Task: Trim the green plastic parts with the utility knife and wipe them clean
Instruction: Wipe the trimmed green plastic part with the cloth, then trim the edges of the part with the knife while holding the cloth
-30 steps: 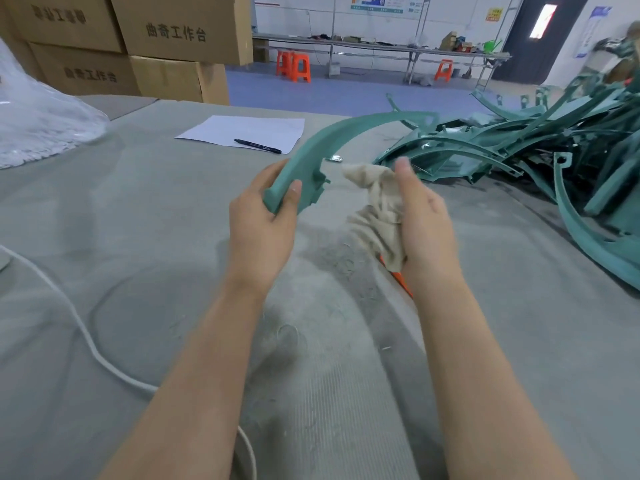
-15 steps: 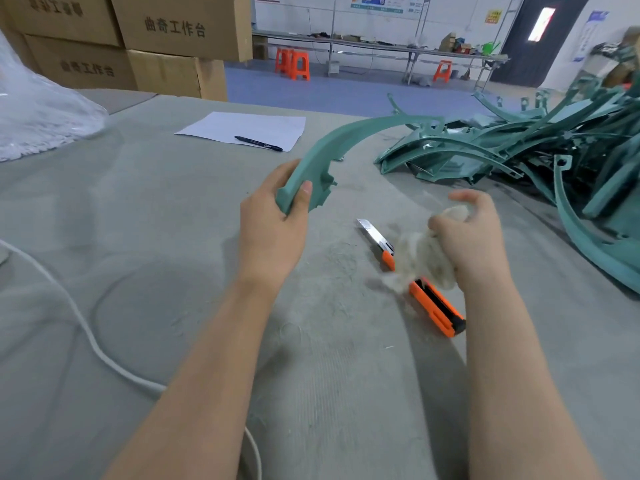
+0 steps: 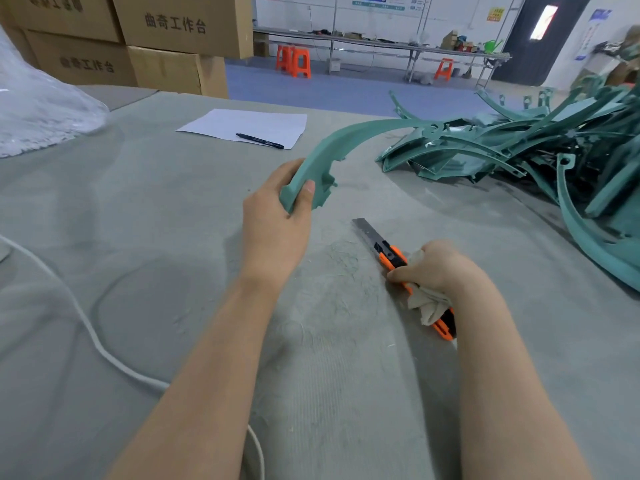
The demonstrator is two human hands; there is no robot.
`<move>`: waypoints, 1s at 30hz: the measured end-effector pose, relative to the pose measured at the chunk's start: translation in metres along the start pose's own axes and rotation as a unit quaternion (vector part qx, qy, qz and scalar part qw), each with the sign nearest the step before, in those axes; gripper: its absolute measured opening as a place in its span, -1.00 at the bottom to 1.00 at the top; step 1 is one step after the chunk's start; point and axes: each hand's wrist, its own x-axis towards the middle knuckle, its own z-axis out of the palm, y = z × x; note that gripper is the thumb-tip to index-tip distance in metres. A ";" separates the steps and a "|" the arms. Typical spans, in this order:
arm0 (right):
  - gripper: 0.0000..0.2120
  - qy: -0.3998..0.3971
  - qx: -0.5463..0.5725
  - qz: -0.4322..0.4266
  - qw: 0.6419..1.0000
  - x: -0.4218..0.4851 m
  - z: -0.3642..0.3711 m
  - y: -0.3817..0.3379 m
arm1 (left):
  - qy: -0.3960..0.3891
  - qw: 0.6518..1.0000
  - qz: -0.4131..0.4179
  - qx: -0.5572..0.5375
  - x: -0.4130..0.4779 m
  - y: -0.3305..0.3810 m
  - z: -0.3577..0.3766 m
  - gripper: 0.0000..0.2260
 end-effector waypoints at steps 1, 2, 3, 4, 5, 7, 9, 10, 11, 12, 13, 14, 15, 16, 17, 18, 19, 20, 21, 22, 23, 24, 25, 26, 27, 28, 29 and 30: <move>-0.68 0.024 -0.019 -0.014 0.999 0.002 0.001 0.000 | 0.001 1.000 -0.001 0.000 0.000 0.000 0.000 -0.81; -0.60 0.056 -0.024 -0.037 0.997 0.005 0.003 0.001 | 0.004 1.000 -0.001 0.000 0.000 0.000 -0.001 -0.81; -0.48 0.101 -0.009 -0.057 0.993 0.008 0.002 0.002 | 0.008 1.000 -0.001 0.000 0.000 0.000 -0.001 -0.81; -0.44 0.161 0.025 -0.078 0.984 0.009 0.000 0.000 | 0.013 1.000 -0.002 0.000 0.001 0.000 -0.001 -0.81; -0.49 0.228 0.067 -0.106 0.966 0.009 -0.002 0.000 | 0.018 1.000 -0.003 0.000 0.001 0.000 -0.001 -0.81; -0.63 0.292 0.102 -0.134 0.941 0.011 -0.003 0.000 | 0.027 1.000 -0.002 0.001 0.001 0.001 -0.002 -0.81; -0.68 0.198 -0.006 -0.111 0.974 0.015 0.000 0.001 | 0.034 0.999 -0.001 0.000 0.001 0.002 -0.001 -0.81; -0.68 0.132 -0.056 -0.086 0.986 0.017 0.003 0.003 | 0.036 0.999 0.000 0.001 0.001 0.002 -0.001 -0.80; -0.69 0.099 -0.076 -0.068 0.990 0.018 0.005 0.004 | 0.035 0.999 0.002 0.004 0.001 0.002 -0.002 -0.80; -0.70 0.107 -0.071 -0.069 0.989 0.019 0.006 0.004 | 0.034 0.999 0.003 0.006 0.001 0.002 -0.002 -0.80; -0.71 0.145 -0.048 -0.077 0.985 0.019 0.005 0.004 | 0.033 0.999 0.003 0.008 0.002 0.001 -0.002 -0.80; -0.73 0.188 -0.034 -0.086 0.978 0.022 0.003 0.005 | 0.033 0.999 0.002 0.007 0.002 0.001 -0.002 -0.80; -0.74 0.199 -0.038 -0.087 0.975 0.022 0.002 0.005 | 0.033 0.999 0.002 0.006 0.001 0.001 -0.002 -0.80; -0.74 0.176 -0.059 -0.077 0.980 0.023 0.002 0.005 | 0.034 0.999 0.002 0.007 0.002 0.001 -0.002 -0.80; -0.73 0.136 -0.083 -0.063 0.985 0.022 0.004 0.005 | 0.033 0.999 0.003 0.010 0.001 0.001 -0.002 -0.80; -0.72 0.109 -0.096 -0.054 0.988 0.023 0.006 0.006 | 0.031 0.999 0.003 0.014 0.001 0.001 -0.001 -0.80; -0.73 0.108 -0.091 -0.058 0.988 0.022 0.007 0.006 | 0.030 0.999 0.003 0.015 0.002 0.001 -0.001 -0.80; -0.74 0.122 -0.074 -0.068 0.987 0.021 0.007 0.005 | 0.029 0.999 0.002 0.016 0.002 0.000 -0.001 -0.80; -0.75 0.148 -0.039 -0.089 0.984 0.019 0.005 0.004 | 0.027 0.999 0.001 0.016 0.002 -0.001 -0.001 -0.80; -0.76 0.182 0.007 -0.118 0.976 0.016 0.002 0.005 | 0.024 1.000 0.000 0.018 0.002 -0.002 -0.002 -0.80; -0.78 0.209 0.057 -0.151 0.965 0.012 -0.001 0.004 | 0.019 1.000 -0.001 0.020 0.003 -0.002 -0.002 -0.80; -0.82 0.215 0.108 -0.183 0.953 0.006 -0.005 0.002 | 0.014 1.000 -0.001 0.023 0.002 -0.003 -0.002 -0.80; -0.85 0.196 0.164 -0.218 0.942 -0.002 -0.007 0.000 | 0.010 1.000 -0.002 0.025 0.002 -0.003 -0.002 -0.80; -0.88 0.157 0.225 -0.253 0.928 -0.010 -0.008 -0.002 | 0.006 1.000 -0.002 0.027 0.002 -0.004 -0.002 -0.79; -0.88 0.106 0.287 -0.283 0.909 -0.018 -0.009 -0.006 | 0.003 1.000 -0.002 0.029 0.002 -0.005 -0.002 -0.79; -0.80 0.060 0.336 -0.307 0.888 -0.025 -0.010 -0.009 | 0.002 0.999 -0.001 0.032 0.002 -0.006 -0.001 -0.79; -0.71 0.029 0.364 -0.323 0.873 -0.030 -0.011 -0.012 | 0.002 0.999 -0.001 0.033 0.003 -0.006 -0.001 -0.79; -0.66 0.013 0.377 -0.334 0.864 -0.034 -0.011 -0.014 | 0.000 0.999 0.001 0.034 0.003 -0.007 -0.002 -0.78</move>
